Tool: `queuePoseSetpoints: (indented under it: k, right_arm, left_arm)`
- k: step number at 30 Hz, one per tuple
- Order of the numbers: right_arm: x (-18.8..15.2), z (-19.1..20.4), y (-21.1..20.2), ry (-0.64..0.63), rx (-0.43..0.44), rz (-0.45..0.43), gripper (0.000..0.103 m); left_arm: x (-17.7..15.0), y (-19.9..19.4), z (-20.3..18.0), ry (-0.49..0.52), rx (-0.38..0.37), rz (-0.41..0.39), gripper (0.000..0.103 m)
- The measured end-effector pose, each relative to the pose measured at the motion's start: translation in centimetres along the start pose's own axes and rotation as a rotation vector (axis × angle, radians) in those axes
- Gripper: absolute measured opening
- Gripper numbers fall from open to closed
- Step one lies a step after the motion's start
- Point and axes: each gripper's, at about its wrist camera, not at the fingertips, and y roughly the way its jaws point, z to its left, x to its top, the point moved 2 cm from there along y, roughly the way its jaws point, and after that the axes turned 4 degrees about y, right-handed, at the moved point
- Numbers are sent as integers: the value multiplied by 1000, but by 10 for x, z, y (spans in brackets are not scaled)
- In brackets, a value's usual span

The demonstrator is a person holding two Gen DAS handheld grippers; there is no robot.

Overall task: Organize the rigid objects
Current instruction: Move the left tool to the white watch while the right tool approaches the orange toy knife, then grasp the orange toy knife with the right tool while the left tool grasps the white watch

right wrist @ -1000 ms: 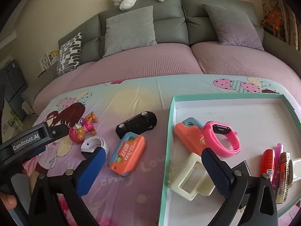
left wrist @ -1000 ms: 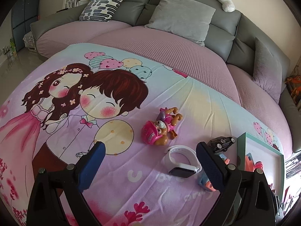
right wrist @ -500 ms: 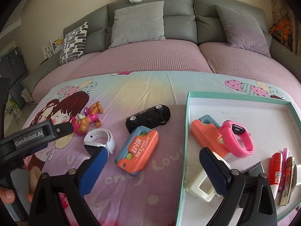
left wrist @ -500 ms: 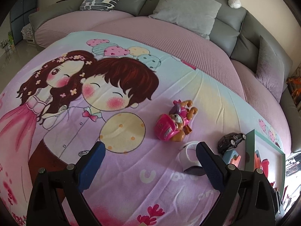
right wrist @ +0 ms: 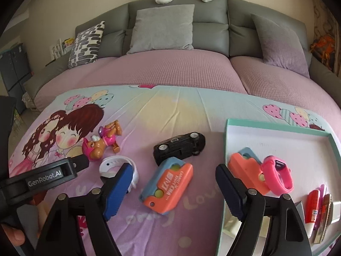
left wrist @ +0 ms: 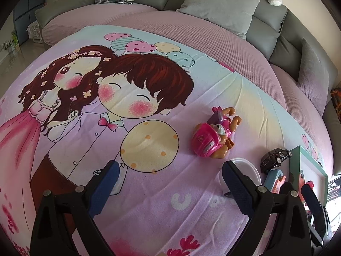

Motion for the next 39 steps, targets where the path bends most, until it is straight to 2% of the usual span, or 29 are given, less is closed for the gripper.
queuePoseSetpoints:
  k: [3, 9, 13, 17, 19, 21, 34, 39]
  right_arm:
    - [-7, 6, 10, -14, 0, 37, 76]
    - [-15, -1, 25, 26, -5, 95, 75]
    - [-18, 1, 29, 18, 3, 106, 73]
    - [-20, 6, 32, -10, -38, 102, 72]
    - [-19, 7, 32, -11, -40, 103, 66]
    - [-18, 7, 31, -3, -41, 103, 55]
    - [-19, -7, 24, 39, -23, 144, 49]
    - [-19, -12, 20, 71, 30, 179, 49]
  left_arm:
    - [0, 0, 2, -6, 2, -1, 97]
    - [-1, 1, 4, -7, 8, 5, 97]
    - [-2, 2, -3, 12, 3, 11, 97]
    - [-1, 0, -7, 25, -5, 7, 97]
    - [-1, -1, -10, 28, -19, 7, 97]
    - [-2, 0, -13, 36, -30, 15, 97]
    - [-8, 6, -50, 168, -75, 55, 97]
    - [-13, 10, -70, 242, -75, 76, 97]
